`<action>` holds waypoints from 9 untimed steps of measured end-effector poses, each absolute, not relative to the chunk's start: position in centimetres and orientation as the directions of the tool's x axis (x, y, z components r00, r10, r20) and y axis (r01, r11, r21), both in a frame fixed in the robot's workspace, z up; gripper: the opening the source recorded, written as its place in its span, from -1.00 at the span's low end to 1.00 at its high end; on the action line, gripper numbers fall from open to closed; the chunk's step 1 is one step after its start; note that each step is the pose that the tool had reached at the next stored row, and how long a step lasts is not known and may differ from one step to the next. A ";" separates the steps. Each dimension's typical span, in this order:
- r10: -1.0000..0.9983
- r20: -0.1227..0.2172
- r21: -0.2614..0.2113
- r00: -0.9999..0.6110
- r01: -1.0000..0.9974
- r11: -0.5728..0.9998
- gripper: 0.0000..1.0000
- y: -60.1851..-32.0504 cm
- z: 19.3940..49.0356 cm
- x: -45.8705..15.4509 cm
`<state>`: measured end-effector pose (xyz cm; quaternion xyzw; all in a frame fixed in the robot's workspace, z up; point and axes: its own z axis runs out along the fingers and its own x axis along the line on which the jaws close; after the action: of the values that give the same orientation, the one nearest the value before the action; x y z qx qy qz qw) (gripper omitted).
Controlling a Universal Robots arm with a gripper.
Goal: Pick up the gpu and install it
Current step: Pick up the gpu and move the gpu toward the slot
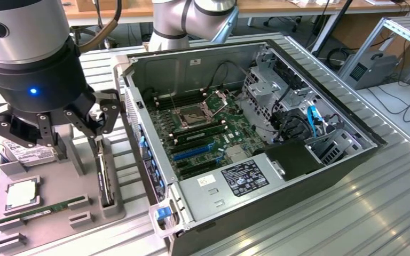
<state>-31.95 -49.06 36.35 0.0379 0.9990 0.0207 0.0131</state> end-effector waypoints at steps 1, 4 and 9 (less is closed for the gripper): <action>0.076 -0.025 0.042 -0.997 0.075 0.996 -0.04 -49.1 36.3 -31.9; 0.076 -0.025 0.042 -0.997 0.075 0.996 -0.04 -49.1 36.2 -31.9; 0.076 -0.025 0.042 -0.997 0.075 0.996 -0.04 -49.1 36.1 -31.9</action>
<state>-31.95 -49.10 36.15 0.0379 0.9990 0.0207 0.0131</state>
